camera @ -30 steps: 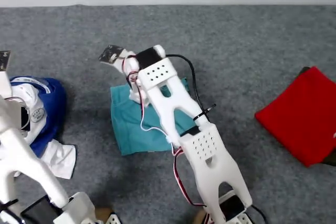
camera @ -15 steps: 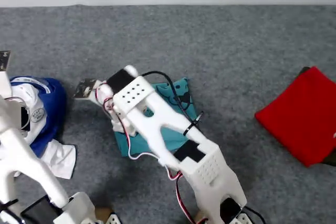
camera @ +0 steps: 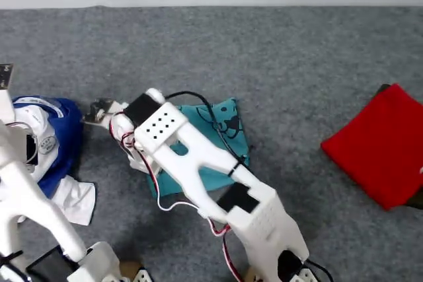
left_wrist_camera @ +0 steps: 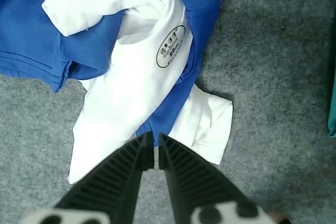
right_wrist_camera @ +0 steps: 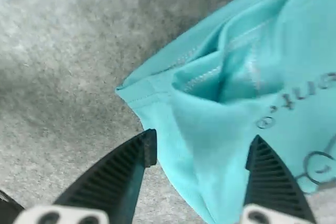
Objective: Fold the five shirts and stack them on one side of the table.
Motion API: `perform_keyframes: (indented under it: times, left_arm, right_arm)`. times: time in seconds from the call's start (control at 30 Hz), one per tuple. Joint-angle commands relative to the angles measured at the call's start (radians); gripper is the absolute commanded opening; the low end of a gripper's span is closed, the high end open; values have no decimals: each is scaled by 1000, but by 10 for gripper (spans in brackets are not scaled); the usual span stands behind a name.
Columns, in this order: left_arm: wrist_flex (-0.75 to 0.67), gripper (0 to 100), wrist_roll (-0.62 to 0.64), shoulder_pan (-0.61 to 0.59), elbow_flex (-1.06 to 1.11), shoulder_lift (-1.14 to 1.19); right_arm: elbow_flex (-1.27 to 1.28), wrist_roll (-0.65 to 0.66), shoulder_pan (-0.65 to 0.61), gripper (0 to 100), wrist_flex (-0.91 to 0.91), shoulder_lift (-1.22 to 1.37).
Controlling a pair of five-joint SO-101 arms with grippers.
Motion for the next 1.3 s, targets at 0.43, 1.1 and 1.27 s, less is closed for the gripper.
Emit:
perform_keyframes:
  times: [0.43,1.1,1.27]
  left_arm:
    - [-34,36,3,5,-2,-28]
    - [-34,36,3,6,-2,-29]
    - [-34,36,3,6,-2,-29]
  right_arm:
    - [-9,106,217,20,-140,85]
    - [6,97,38,9,28,-27]
    - [8,112,168,9,-36,-18]
